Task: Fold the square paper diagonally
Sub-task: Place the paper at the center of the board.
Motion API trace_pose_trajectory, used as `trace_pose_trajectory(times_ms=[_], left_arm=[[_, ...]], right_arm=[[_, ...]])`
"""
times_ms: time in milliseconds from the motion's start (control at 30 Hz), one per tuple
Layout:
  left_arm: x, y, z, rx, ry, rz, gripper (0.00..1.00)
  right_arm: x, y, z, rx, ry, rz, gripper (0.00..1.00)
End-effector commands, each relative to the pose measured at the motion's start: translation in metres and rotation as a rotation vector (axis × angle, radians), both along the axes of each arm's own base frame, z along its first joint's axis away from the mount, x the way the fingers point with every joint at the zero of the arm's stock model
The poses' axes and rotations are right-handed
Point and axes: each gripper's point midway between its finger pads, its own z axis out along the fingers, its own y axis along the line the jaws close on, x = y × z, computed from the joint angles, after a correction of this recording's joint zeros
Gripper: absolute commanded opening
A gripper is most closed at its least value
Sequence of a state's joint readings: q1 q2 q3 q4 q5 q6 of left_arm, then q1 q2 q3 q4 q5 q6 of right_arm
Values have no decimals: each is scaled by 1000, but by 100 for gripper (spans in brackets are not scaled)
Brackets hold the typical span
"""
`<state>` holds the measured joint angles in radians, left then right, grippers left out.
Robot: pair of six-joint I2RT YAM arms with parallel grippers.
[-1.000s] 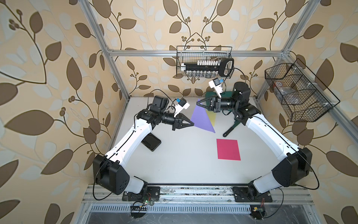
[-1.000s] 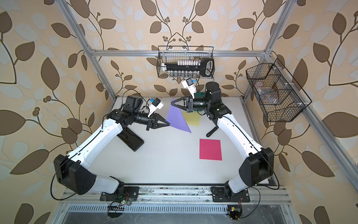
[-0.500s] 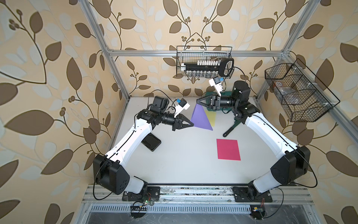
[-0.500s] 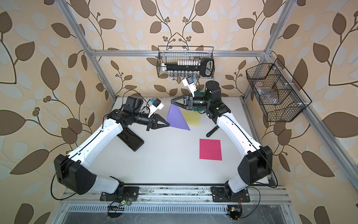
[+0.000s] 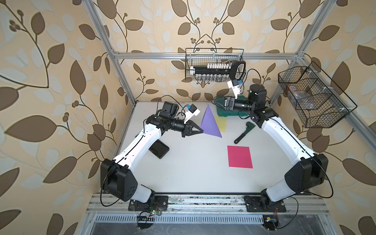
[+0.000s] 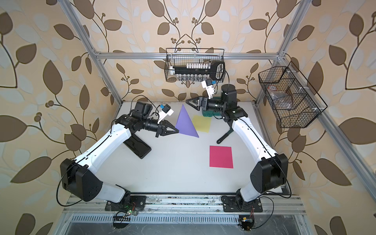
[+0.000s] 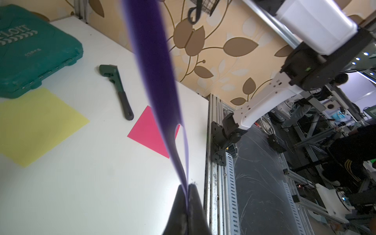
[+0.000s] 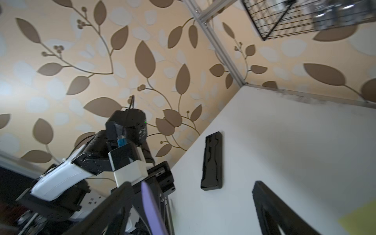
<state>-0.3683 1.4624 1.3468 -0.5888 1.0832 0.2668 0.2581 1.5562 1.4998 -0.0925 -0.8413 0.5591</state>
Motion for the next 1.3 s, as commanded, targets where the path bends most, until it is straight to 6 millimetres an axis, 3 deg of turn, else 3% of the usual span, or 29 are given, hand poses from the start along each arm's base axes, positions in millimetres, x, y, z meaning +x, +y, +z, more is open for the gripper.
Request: trace_pose_trajectory(times_ms=[0,200,333,467,733,1067,1267], left_arm=[[22,0,-25,81,49,120,0],[57,16,-80,236,194,369,0],[63,23,-119,279,293,435,0],[69,28,-154,316,370,477,0],[84,42,-195,395,475,576,0],[97,75,-242,422,651,706,5],[101,85,-248,446,659,752,35]], right_arm=[[6,-46,-22,-110,44,-242,98],[-25,-86,-77,-285,111,-395,99],[-45,-96,-111,-357,173,-394,97],[-58,-103,-131,-374,220,-385,95],[-66,-104,-161,-378,308,-346,86],[-69,-113,-182,-403,359,-354,87],[-69,-122,-187,-427,348,-376,89]])
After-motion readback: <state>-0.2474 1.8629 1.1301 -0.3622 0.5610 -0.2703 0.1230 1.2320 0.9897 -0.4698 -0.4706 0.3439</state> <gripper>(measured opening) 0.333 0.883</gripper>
